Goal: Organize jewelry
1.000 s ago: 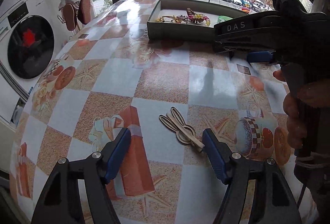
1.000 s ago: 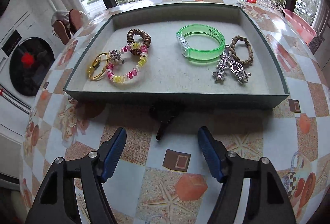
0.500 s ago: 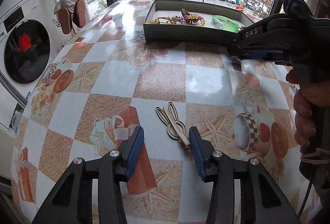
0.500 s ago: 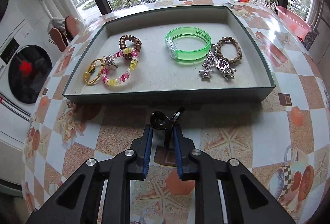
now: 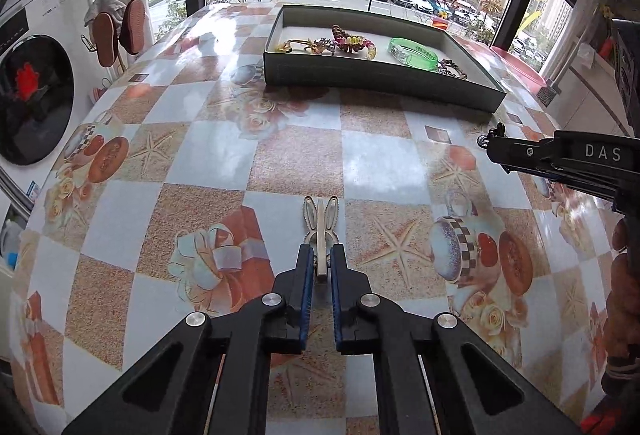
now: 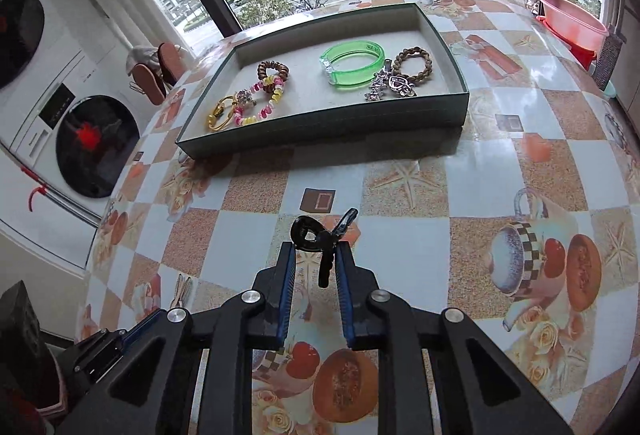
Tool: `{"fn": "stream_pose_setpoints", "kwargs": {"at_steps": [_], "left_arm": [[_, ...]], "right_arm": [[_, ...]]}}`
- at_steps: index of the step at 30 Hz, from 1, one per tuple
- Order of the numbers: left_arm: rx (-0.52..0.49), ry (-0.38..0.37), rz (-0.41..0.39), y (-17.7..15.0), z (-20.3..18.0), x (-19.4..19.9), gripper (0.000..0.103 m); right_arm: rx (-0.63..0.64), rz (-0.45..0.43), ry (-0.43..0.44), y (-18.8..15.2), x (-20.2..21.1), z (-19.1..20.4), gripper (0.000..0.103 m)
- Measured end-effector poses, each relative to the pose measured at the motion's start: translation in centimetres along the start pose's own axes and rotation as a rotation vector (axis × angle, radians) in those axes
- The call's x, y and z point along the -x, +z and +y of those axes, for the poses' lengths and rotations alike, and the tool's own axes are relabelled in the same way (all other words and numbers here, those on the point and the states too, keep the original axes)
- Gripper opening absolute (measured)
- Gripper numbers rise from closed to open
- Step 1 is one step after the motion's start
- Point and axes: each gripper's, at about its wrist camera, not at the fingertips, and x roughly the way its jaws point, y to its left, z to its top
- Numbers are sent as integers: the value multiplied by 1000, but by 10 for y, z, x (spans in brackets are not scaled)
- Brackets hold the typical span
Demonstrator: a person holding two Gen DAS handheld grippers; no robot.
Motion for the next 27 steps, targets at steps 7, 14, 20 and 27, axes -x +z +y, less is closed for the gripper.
{"fn": "stream_pose_setpoints", "kwargs": {"at_steps": [7, 14, 20, 27], "left_arm": [[-14, -25, -36, 7, -3, 14, 21], [-24, -42, -56, 18, -3, 22, 21], [-60, -51, -90, 36, -9, 28, 21], [-83, -77, -119, 58, -17, 32, 21]], "right_arm": [[-15, -5, 18, -15, 15, -7, 22], [-30, -15, 33, -21, 27, -14, 22], [-43, -25, 32, -19, 35, -21, 22], [-48, -50, 30, -6, 47, -27, 22]]}}
